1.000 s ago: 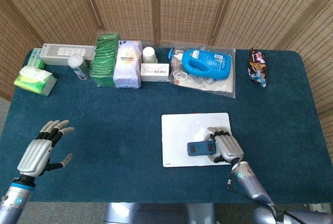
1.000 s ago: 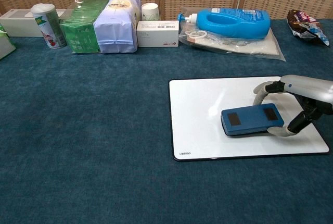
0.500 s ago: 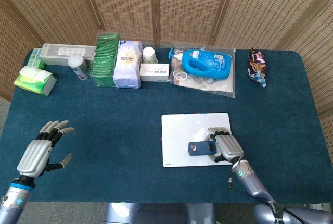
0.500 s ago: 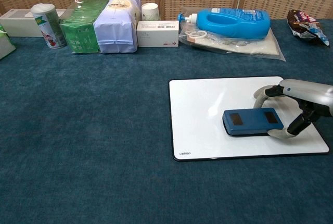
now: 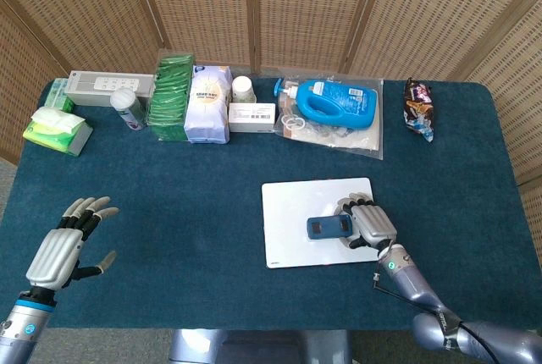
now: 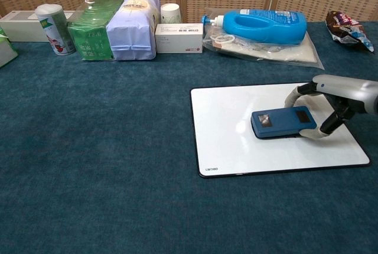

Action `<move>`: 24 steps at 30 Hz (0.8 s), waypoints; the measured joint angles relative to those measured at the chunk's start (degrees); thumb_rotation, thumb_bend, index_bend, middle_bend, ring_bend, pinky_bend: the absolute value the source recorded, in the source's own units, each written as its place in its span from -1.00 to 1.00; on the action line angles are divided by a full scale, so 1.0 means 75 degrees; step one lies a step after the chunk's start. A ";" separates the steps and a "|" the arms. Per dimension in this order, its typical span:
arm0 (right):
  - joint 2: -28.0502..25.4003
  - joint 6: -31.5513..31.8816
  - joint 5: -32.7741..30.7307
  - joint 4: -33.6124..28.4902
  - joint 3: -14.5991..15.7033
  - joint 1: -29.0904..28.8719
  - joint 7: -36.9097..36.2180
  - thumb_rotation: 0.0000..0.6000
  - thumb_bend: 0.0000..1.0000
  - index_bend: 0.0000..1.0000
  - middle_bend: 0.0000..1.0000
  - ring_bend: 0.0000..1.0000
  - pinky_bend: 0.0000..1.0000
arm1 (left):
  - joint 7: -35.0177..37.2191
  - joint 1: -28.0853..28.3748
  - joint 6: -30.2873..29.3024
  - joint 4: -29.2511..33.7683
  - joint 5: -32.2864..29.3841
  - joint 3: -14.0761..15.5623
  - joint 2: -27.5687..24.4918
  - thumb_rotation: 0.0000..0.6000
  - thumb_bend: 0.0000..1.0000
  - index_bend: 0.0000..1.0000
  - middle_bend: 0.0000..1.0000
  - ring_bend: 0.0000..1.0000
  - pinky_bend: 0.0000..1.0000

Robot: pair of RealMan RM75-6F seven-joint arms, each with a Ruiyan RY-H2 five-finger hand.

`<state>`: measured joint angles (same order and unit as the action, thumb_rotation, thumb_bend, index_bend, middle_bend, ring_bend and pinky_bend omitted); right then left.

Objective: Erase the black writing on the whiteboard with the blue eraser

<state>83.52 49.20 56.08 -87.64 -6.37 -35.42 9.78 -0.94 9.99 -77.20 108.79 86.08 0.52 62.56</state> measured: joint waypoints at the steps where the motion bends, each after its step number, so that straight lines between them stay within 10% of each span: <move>1: 0.0006 -0.0031 -0.0002 0.0051 -0.0038 -0.0030 -0.0020 1.00 -0.39 -0.01 -0.77 -1.00 -1.00 | 0.0001 -0.0014 -0.0022 0.0003 0.0001 0.0002 -0.0009 1.00 -0.23 -0.63 -0.78 -1.00 -1.00; 24: -0.0051 0.0264 0.0757 -0.0029 -0.0095 0.0001 -0.0358 1.00 -0.39 -0.01 -0.86 -1.00 -1.00 | -0.0028 -0.0002 0.0000 0.0035 0.0054 0.0012 0.0019 1.00 -0.23 -0.63 -0.77 -1.00 -1.00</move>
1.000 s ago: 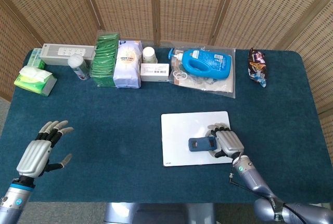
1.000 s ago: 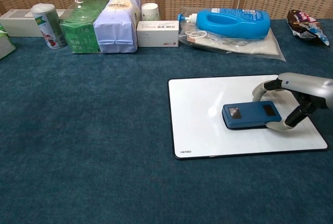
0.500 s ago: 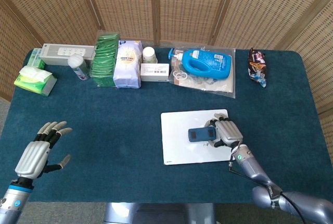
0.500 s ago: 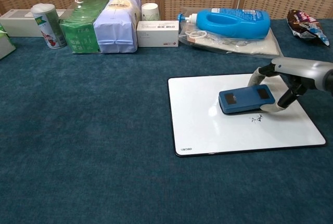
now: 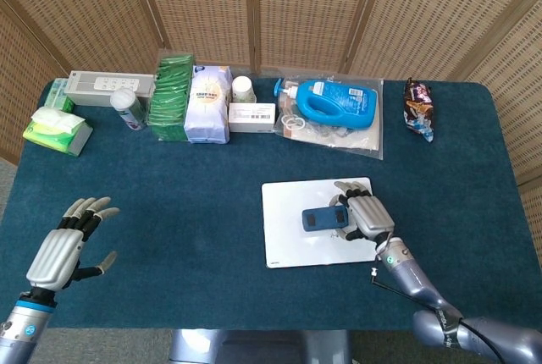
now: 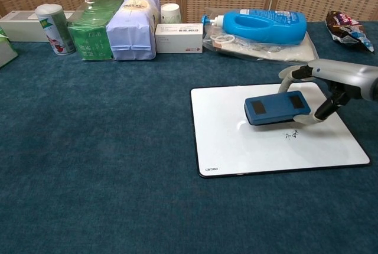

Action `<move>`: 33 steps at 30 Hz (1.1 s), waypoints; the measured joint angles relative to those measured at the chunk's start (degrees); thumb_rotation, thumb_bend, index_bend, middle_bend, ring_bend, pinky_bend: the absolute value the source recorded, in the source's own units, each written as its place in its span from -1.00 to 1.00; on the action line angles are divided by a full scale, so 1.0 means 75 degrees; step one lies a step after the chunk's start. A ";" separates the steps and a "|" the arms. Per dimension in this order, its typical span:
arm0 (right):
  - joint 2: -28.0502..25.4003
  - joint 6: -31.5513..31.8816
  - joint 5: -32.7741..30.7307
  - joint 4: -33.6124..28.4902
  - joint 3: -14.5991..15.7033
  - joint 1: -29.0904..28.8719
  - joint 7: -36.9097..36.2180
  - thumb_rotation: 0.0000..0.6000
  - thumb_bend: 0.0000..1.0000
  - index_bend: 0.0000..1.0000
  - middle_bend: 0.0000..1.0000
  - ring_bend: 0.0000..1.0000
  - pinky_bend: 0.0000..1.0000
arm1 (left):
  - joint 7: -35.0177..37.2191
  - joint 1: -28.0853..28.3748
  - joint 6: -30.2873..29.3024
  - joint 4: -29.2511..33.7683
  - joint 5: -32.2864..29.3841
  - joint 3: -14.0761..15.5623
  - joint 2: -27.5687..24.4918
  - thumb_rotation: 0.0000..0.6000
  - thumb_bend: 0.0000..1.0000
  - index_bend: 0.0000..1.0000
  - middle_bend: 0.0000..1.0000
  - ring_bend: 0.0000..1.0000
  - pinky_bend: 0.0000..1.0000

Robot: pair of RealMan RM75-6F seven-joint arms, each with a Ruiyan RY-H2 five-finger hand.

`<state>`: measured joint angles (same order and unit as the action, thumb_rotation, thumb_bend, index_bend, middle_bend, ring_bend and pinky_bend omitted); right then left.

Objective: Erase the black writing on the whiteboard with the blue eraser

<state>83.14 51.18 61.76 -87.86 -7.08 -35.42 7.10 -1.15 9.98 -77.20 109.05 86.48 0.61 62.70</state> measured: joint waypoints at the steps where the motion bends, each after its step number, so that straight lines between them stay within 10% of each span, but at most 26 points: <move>1: 0.0017 0.0000 0.0014 0.0023 0.0023 0.0016 -0.0014 1.00 -0.39 -0.01 -0.87 -1.00 -1.00 | 0.0001 0.0001 0.0002 -0.0003 -0.0004 -0.0001 0.0000 1.00 -0.23 -0.63 -0.77 -1.00 -1.00; 24: -0.0144 0.0310 0.0151 -0.0261 0.0562 0.0575 0.0175 1.00 -0.39 0.09 -0.87 -1.00 -1.00 | 0.0041 0.0014 -0.0005 0.0005 0.0058 0.0002 -0.0048 1.00 -0.24 -0.63 -0.78 -1.00 -1.00; 33: -0.0236 0.0324 0.0155 -0.0362 0.0522 0.0580 0.0340 1.00 -0.38 -0.38 -0.93 -1.00 -1.00 | 0.0062 -0.0021 -0.0055 0.0015 0.0115 0.0038 -0.0065 1.00 -0.23 -0.63 -0.78 -1.00 -1.00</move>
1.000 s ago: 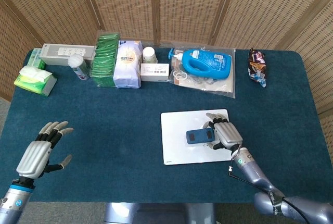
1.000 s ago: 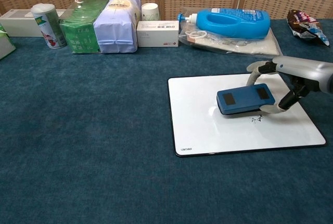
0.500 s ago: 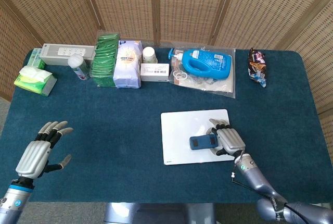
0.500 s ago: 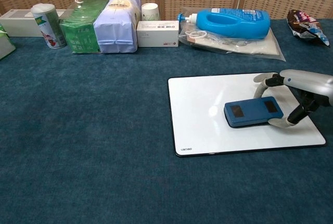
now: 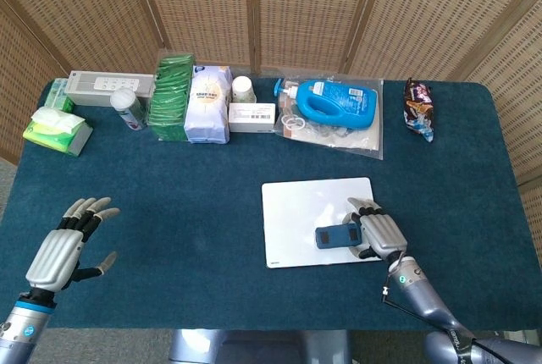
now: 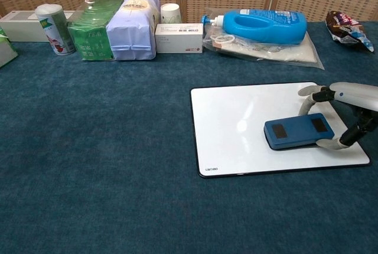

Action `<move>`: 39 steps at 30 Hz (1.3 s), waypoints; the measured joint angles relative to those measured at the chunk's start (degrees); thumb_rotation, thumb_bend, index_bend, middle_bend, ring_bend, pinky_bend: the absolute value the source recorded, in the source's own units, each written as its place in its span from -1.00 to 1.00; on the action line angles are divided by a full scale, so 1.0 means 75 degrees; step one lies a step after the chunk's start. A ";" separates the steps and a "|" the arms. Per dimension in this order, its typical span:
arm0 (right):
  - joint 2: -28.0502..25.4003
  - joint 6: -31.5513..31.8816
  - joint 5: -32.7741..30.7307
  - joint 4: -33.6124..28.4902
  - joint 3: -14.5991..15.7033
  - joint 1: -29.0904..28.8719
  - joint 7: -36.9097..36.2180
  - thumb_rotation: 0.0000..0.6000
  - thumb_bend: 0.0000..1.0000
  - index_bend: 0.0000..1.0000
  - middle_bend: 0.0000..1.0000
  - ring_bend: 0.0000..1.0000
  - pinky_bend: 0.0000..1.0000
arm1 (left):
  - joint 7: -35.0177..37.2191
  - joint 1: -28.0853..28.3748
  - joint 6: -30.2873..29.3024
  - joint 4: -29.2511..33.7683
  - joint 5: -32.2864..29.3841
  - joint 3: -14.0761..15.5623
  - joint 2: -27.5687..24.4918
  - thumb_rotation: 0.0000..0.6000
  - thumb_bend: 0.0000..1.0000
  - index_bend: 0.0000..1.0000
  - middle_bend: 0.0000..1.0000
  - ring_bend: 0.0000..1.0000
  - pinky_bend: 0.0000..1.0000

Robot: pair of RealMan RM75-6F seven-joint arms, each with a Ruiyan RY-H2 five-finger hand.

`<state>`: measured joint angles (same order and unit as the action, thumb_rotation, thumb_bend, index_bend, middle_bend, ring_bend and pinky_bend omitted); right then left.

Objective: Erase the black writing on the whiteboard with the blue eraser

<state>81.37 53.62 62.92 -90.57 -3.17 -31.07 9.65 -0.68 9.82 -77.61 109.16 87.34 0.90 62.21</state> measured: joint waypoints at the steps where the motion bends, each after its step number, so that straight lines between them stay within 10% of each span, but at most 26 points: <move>1: -0.0001 -0.0027 -0.0009 0.0007 -0.0009 -0.0018 0.0020 1.00 -0.38 -0.42 -0.93 -1.00 -1.00 | -0.0005 -0.0006 -0.0014 0.0005 0.0006 0.0000 -0.0007 1.00 -0.23 -0.63 -0.78 -1.00 -1.00; 16: 0.0024 -0.0265 -0.0278 0.0009 -0.0083 -0.0176 0.0312 1.00 -0.36 -0.51 -0.96 -1.00 -1.00 | -0.0003 0.0006 0.0004 -0.0007 0.0005 -0.0007 -0.0009 1.00 -0.23 -0.63 -0.78 -1.00 -1.00; 27: 0.0049 -0.0120 -0.0241 -0.0048 -0.0125 -0.0102 0.0244 1.00 -0.37 0.11 -0.87 -1.00 -1.00 | 0.0028 0.0029 0.0043 -0.0038 -0.0019 -0.0018 0.0012 1.00 -0.23 -0.63 -0.79 -1.00 -1.00; 39: 0.0221 -0.0474 -0.0245 0.0196 -0.0553 -0.0413 -0.0223 1.00 -0.39 0.17 -0.86 -1.00 -1.00 | -0.0023 -0.0015 -0.0010 0.0023 -0.0012 0.0009 -0.0023 1.00 -0.23 -0.64 -0.80 -1.00 -1.00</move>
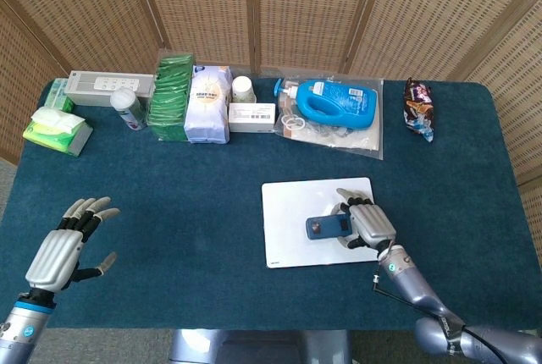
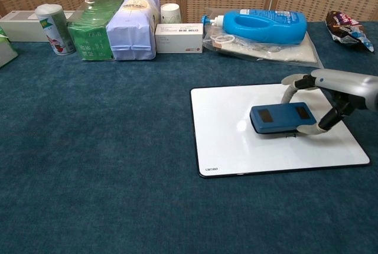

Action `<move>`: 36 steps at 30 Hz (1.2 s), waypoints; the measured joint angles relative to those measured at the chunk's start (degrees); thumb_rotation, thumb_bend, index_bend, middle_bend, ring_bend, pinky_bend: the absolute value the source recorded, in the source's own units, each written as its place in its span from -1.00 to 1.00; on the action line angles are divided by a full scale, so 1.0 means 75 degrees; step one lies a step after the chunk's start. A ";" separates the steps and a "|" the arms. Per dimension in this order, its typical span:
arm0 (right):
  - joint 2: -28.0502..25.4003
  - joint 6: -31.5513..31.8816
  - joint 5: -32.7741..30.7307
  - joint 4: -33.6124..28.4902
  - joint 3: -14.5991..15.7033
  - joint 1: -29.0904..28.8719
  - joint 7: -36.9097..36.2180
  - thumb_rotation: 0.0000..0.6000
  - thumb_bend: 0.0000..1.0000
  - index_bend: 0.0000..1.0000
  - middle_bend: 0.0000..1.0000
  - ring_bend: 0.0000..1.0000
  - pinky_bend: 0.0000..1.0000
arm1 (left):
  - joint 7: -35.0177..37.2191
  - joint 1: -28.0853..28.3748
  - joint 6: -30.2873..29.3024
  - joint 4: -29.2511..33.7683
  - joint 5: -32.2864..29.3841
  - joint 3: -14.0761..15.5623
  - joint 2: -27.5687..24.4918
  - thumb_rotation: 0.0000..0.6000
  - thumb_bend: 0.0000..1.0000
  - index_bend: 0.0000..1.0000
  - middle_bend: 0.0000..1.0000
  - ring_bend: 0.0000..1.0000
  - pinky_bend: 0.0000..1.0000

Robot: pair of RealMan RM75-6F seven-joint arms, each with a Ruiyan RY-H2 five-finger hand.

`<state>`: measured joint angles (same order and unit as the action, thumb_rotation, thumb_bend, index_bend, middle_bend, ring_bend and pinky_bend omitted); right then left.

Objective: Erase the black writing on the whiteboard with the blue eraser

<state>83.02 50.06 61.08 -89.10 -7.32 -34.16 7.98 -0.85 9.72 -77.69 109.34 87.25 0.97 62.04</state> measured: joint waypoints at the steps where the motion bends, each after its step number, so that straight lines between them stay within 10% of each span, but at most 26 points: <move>1: 0.0030 -0.0044 0.0006 0.0062 -0.0037 -0.0039 -0.0048 1.00 -0.39 0.17 -0.86 -1.00 -1.00 | -0.0002 -0.0013 -0.0014 0.0008 -0.0006 0.0005 -0.0011 1.00 -0.24 -0.64 -0.80 -1.00 -1.00; 36: -0.0166 0.0506 0.0351 -0.0564 0.0657 0.0539 0.0153 1.00 -0.39 0.17 -0.86 -1.00 -1.00 | 0.0043 0.0037 0.0090 0.0034 0.0050 0.0030 -0.0063 1.00 -0.23 -0.66 -0.82 -1.00 -1.00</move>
<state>81.78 53.86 63.71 -93.33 -2.39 -30.12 9.12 -0.53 9.99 -77.01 109.59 87.63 1.19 61.57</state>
